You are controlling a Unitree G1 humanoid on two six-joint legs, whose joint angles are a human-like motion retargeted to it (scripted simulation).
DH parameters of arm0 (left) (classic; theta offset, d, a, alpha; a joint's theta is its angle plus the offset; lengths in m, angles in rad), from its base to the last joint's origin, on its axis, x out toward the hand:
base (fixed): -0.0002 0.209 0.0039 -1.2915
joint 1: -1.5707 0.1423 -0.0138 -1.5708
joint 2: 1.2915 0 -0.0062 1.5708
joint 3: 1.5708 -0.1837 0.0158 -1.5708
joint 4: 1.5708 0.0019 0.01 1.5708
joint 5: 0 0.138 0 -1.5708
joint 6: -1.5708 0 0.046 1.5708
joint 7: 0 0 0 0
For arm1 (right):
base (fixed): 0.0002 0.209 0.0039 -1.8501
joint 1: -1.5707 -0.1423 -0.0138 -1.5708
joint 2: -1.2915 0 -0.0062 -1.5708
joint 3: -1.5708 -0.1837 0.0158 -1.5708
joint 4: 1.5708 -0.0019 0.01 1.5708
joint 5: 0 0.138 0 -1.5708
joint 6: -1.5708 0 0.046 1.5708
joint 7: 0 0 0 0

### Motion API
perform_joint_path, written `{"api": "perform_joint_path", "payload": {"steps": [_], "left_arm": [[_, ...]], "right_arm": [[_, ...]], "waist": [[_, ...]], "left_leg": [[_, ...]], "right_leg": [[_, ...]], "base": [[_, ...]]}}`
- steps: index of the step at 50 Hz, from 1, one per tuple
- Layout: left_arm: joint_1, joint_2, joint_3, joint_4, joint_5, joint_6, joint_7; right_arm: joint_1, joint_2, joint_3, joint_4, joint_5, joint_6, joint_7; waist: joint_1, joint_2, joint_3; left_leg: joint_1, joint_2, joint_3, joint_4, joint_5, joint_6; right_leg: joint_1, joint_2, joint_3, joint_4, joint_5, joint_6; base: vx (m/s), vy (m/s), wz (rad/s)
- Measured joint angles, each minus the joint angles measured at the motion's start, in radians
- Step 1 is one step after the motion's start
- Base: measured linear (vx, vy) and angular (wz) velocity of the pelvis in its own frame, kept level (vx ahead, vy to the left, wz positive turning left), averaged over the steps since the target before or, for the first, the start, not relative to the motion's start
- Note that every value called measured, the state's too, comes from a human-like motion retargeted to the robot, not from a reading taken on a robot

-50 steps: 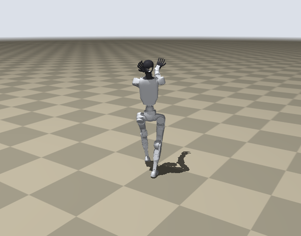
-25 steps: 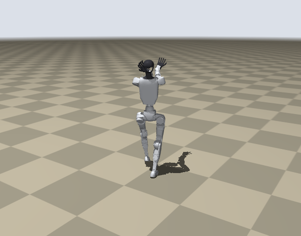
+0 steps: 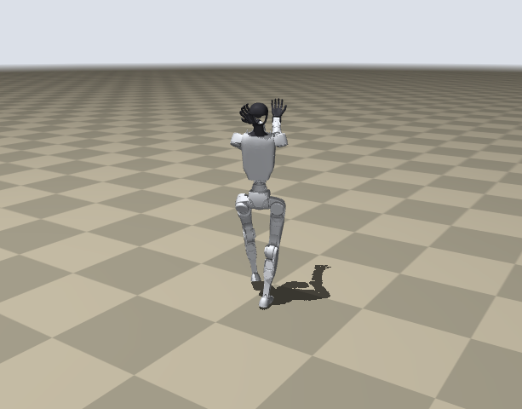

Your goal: Dance

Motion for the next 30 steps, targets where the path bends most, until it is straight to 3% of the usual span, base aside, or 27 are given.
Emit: {"api": "perform_joint_path", "payload": {"steps": [3, 7, 13, 19, 23, 27, 30], "left_arm": [[0.019, 0.011, 0.009, 0.023, 0.008, 0.015, 0.019], [0.060, -0.001, 0.005, 0.112, 0.004, 0.035, 0.031], [0.163, -0.034, -0.020, 0.327, -0.071, 0.027, -0.012], [0.336, -0.069, 0.001, 0.680, -0.143, -0.022, -0.166], [0.458, -0.148, 0.077, 1.036, -0.215, -0.050, -0.326], [0.517, -0.197, 0.270, 1.416, -0.399, 0.036, -0.647], [0.516, -0.164, 0.497, 1.666, -0.520, 0.242, -0.909]], "right_arm": [[0.093, 0.023, 0.029, -0.037, -0.134, 0.091, 0.215], [0.229, 0.102, 0.041, -0.064, -0.301, 0.147, 0.459], [0.483, 0.240, 0.042, -0.021, -0.342, 0.179, 0.612], [0.829, 0.328, -0.046, 0.152, -0.448, 0.259, 0.755], [1.014, 0.269, -0.180, 0.402, -0.583, 0.299, 0.792], [1.150, 0.120, -0.341, 0.664, -0.782, 0.252, 0.764], [1.228, -0.012, -0.463, 0.800, -0.991, 0.257, 0.617]], "waist": [[-0.005, -0.001, 0.006], [-0.007, 0.000, 0.009], [-0.050, -0.009, 0.006], [-0.068, -0.011, 0.009], [-0.075, -0.020, 0.021], [-0.060, -0.027, 0.034], [-0.066, -0.015, 0.033]], "left_leg": [[0.020, -0.021, -0.012, -0.019, -0.022, 0.019], [0.013, -0.054, -0.075, 0.005, -0.053, 0.041], [-0.039, -0.109, -0.249, 0.092, -0.130, 0.092], [-0.020, -0.115, -0.432, 0.044, -0.255, 0.037], [0.007, -0.122, -0.566, 0.000, -0.311, 0.001], [0.063, -0.115, -0.677, -0.066, -0.371, -0.028], [0.109, -0.105, -0.680, -0.095, -0.421, -0.084]], "right_leg": [[0.004, 0.000, 0.015, -0.007, 0.003, -0.007], [-0.006, -0.002, 0.061, 0.002, -0.001, -0.029], [-0.034, 0.000, 0.146, 0.040, -0.012, -0.049], [-0.041, 0.011, 0.251, 0.078, -0.022, -0.057], [-0.042, 0.013, 0.330, 0.098, -0.028, -0.052], [-0.043, 0.010, 0.425, 0.111, -0.027, -0.047], [-0.044, 0.001, 0.488, 0.104, -0.021, -0.039]], "base": [[0.00, 0.04, -0.39], [0.01, 0.04, -0.71], [0.07, -0.01, -0.73], [0.12, -0.07, -1.08], [0.10, -0.11, -1.18], [0.09, -0.11, -1.44], [0.18, -0.07, -1.51]]}}
